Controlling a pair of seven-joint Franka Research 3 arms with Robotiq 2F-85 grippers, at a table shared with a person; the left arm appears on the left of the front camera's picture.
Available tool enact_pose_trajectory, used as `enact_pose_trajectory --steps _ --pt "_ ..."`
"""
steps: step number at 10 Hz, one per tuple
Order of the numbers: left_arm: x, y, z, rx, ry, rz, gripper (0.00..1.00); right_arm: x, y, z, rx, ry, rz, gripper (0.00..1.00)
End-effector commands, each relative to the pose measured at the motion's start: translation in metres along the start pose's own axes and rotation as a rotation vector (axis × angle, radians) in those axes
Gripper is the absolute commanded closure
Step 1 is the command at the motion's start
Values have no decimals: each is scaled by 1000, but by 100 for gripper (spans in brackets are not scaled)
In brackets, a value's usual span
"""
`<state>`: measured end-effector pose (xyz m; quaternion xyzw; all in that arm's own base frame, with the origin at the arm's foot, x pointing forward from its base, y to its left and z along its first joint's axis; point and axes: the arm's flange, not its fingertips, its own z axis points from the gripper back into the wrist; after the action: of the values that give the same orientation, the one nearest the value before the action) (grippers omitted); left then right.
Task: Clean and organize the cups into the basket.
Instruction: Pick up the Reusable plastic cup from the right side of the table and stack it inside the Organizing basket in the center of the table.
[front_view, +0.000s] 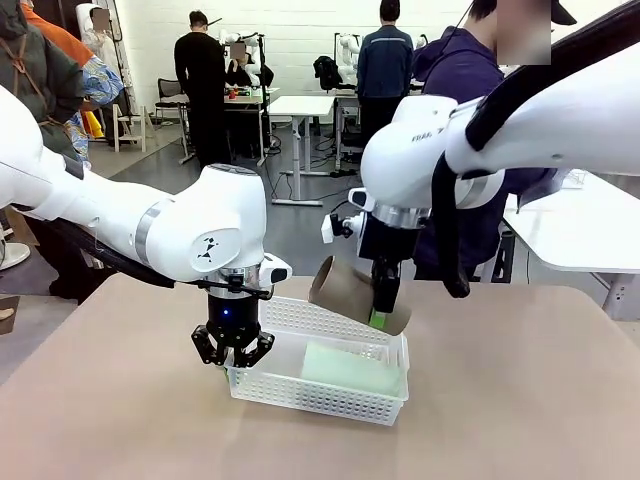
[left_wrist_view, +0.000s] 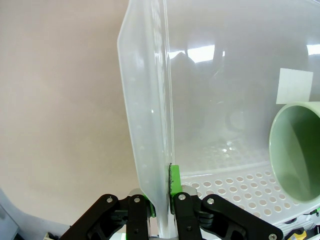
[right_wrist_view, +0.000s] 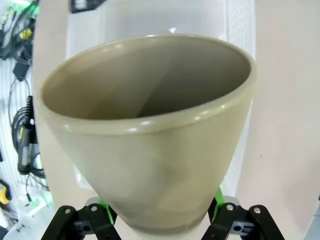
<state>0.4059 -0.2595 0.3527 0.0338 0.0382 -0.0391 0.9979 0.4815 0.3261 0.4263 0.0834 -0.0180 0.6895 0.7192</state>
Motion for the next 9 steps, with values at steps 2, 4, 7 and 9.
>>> enact_pose_trajectory --steps 2,4,7,9 --pt "0 0 2 -1 -4 2 100 15 -20 -35 7 56 -36 19" --pt "0 0 2 -1 -4 2 100 14 -23 -57 32 77 -21 19" --pt "0 0 2 -1 -4 2 100 15 -20 -71 52 95 3 14" --pt "0 0 2 -1 -4 2 100 15 -21 -73 60 90 0 0"
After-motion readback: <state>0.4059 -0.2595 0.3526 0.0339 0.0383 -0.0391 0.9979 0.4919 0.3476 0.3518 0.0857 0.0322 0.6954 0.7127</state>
